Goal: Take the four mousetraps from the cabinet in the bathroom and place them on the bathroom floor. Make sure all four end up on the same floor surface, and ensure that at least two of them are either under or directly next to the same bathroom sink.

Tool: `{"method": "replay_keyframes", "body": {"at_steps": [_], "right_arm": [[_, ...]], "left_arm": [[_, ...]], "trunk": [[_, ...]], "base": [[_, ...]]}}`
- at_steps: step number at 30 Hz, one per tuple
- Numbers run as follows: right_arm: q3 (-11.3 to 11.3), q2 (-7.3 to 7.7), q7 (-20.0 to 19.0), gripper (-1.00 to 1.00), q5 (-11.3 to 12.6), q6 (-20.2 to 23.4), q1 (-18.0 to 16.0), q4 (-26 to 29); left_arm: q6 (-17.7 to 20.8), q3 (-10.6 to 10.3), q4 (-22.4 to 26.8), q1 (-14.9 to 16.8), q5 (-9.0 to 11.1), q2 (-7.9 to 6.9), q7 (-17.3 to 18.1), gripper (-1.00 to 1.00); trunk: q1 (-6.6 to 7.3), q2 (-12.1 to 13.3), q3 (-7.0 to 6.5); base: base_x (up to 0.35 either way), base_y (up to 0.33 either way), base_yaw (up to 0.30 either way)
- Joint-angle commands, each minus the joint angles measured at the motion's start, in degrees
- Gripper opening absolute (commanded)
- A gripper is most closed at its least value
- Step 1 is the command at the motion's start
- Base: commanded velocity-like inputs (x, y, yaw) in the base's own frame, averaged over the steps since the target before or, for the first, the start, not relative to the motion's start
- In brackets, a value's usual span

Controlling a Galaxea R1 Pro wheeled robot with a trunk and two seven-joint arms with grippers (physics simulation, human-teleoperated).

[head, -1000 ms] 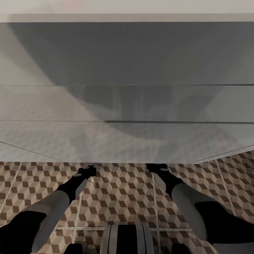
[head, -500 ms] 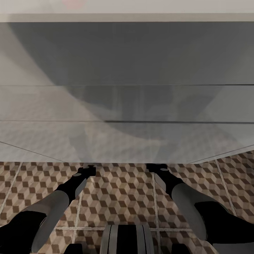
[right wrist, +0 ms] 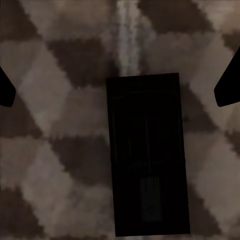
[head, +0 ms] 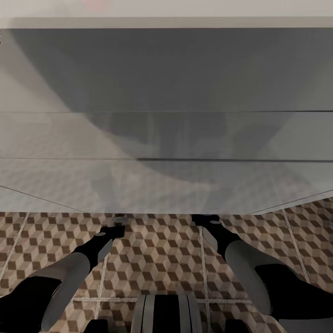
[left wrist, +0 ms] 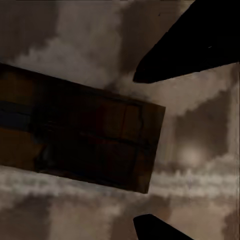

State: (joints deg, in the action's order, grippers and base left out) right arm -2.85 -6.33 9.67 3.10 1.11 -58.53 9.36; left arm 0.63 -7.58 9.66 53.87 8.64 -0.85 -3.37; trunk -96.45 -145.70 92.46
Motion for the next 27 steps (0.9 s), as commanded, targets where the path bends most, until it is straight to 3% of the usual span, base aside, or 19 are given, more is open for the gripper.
{"method": "replay_keyframes", "body": {"at_steps": [1,27], "right_arm": [[-0.31,0.0,0.26,1.0,0.33,0.12,-0.01,0.04],[-0.31,0.0,0.26,1.0,0.39,0.1,-0.01,0.04]], "left_arm": [[0.05,-0.5,0.04,0.01,0.59,-0.02,-0.24,1.0],[-0.13,-0.5,0.09,0.01,0.57,0.01,-0.24,1.0]], "trunk": [[0.01,-0.01,0.03],[0.01,-0.01,0.03]], "base": [[0.0,0.0,0.0],[0.0,0.0,0.0]]}}
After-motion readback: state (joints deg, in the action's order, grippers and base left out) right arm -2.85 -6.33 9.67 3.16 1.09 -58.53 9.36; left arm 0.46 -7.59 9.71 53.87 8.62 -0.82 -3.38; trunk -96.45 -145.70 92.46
